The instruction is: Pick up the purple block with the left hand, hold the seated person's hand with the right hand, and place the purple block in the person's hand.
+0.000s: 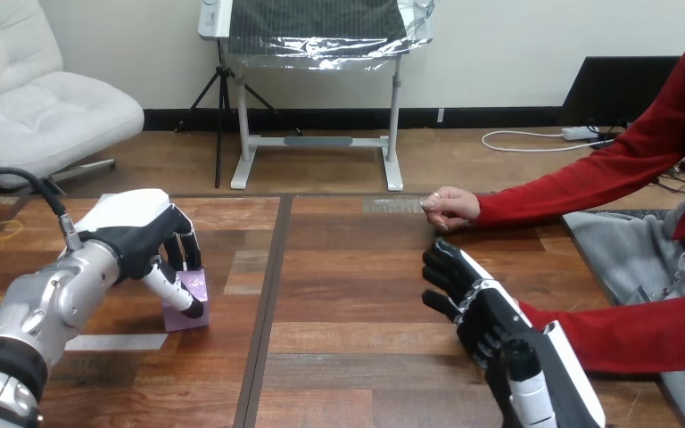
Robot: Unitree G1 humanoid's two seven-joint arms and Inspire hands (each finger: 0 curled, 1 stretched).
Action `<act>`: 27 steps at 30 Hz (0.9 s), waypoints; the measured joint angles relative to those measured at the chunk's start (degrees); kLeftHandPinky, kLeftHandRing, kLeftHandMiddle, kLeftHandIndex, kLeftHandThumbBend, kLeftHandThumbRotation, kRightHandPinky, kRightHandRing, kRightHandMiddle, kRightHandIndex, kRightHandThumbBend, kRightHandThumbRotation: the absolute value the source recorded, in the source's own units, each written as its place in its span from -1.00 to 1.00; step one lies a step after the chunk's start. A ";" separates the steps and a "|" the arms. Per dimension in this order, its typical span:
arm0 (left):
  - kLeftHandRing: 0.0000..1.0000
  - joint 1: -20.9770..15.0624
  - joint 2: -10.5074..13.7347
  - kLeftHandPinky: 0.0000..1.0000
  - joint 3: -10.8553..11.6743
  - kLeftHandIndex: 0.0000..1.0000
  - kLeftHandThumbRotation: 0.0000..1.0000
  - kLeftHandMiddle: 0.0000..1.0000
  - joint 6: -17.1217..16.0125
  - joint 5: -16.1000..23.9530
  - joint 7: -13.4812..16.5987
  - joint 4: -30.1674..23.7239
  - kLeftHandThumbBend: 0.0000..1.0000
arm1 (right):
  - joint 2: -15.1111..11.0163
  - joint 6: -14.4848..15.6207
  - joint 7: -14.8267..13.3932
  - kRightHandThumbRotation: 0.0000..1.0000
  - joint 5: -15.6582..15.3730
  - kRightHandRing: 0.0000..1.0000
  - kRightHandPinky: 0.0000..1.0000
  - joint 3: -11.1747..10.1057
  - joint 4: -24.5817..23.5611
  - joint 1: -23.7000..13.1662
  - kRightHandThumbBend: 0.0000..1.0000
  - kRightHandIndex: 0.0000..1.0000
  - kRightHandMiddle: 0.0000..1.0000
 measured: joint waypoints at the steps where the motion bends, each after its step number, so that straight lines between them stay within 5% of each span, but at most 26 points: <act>1: -0.22 0.00 0.00 -0.34 0.00 -0.07 -1.00 -0.09 -0.06 -0.02 0.04 0.00 0.30 | -0.03 0.00 0.00 1.00 0.00 0.84 0.76 -0.15 0.05 -0.10 0.58 0.80 0.84; 27: -0.22 0.22 0.00 -0.33 0.41 -0.09 -1.00 -0.10 -1.84 -3.23 0.69 -0.73 0.33 | -2.66 0.10 0.73 1.00 0.61 0.85 0.80 -6.05 3.25 -8.78 0.61 0.80 0.84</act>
